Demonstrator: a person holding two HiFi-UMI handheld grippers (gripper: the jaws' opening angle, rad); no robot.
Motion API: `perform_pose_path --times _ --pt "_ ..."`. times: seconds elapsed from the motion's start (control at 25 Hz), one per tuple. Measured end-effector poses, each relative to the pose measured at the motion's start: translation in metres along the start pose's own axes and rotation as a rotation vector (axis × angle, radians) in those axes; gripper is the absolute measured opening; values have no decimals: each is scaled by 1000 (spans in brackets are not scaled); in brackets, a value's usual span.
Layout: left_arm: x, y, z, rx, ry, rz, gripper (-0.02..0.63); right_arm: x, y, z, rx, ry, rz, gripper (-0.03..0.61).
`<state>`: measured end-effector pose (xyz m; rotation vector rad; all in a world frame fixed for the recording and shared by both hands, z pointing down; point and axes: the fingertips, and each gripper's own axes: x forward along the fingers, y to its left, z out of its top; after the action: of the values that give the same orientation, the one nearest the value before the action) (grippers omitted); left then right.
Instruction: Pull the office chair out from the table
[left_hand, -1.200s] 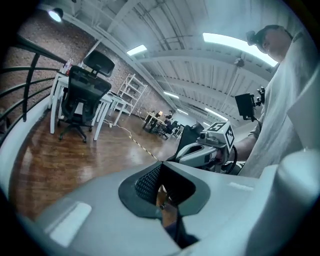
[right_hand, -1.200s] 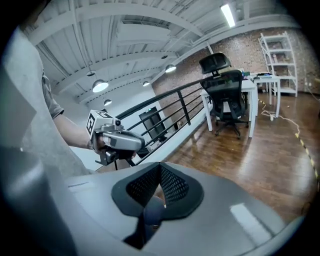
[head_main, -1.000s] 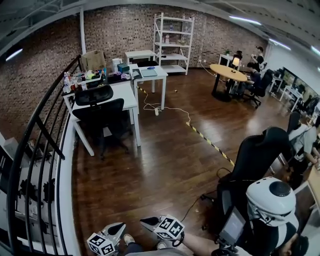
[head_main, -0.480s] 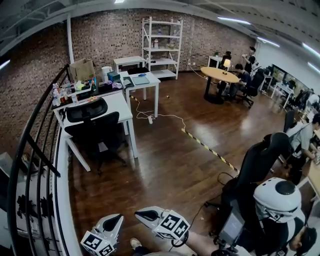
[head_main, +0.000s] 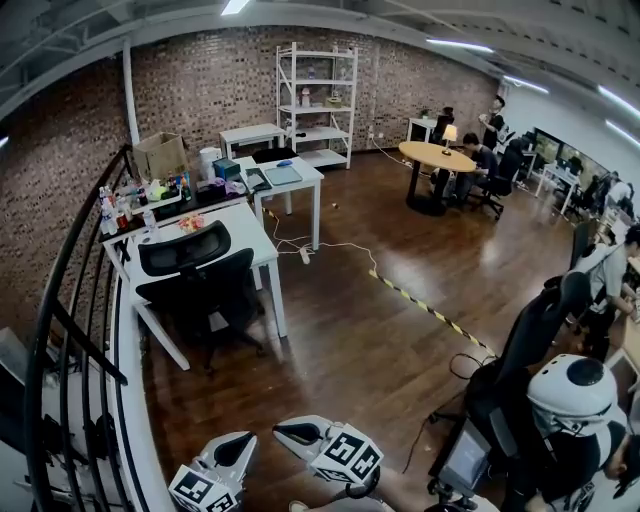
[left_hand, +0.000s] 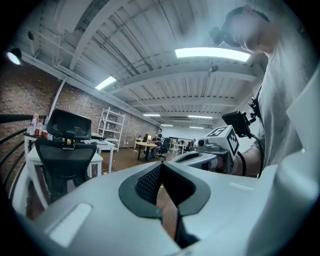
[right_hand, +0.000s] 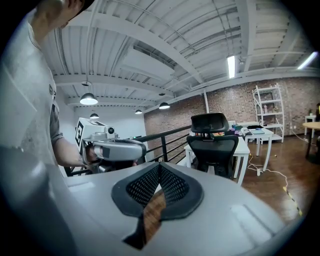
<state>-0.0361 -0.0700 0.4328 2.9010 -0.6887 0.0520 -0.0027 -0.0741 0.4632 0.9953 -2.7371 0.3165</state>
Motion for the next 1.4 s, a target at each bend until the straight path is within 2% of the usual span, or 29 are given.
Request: perform_pose_path --times 0.28,0.44,0.6,0.84,1.04,1.4 --pt "0 47 5 -21 7 1 6 36 -26 18 5 3 -24 6" --pt "13 74 3 -28 11 7 6 55 -43 15 14 18 -17 5" --pt "65 133 27 -1 -37 23 6 86 -109 44 -32 -1 -17 6" --pt "113 217 65 -9 -52 149 6 140 -185 88 -70 -1 86 6" --pt "142 255 70 -19 -63 220 6 163 -227 99 -88 1 150 5" --pt "151 331 75 -31 -60 336 6 208 -289 117 -90 -13 161 6"
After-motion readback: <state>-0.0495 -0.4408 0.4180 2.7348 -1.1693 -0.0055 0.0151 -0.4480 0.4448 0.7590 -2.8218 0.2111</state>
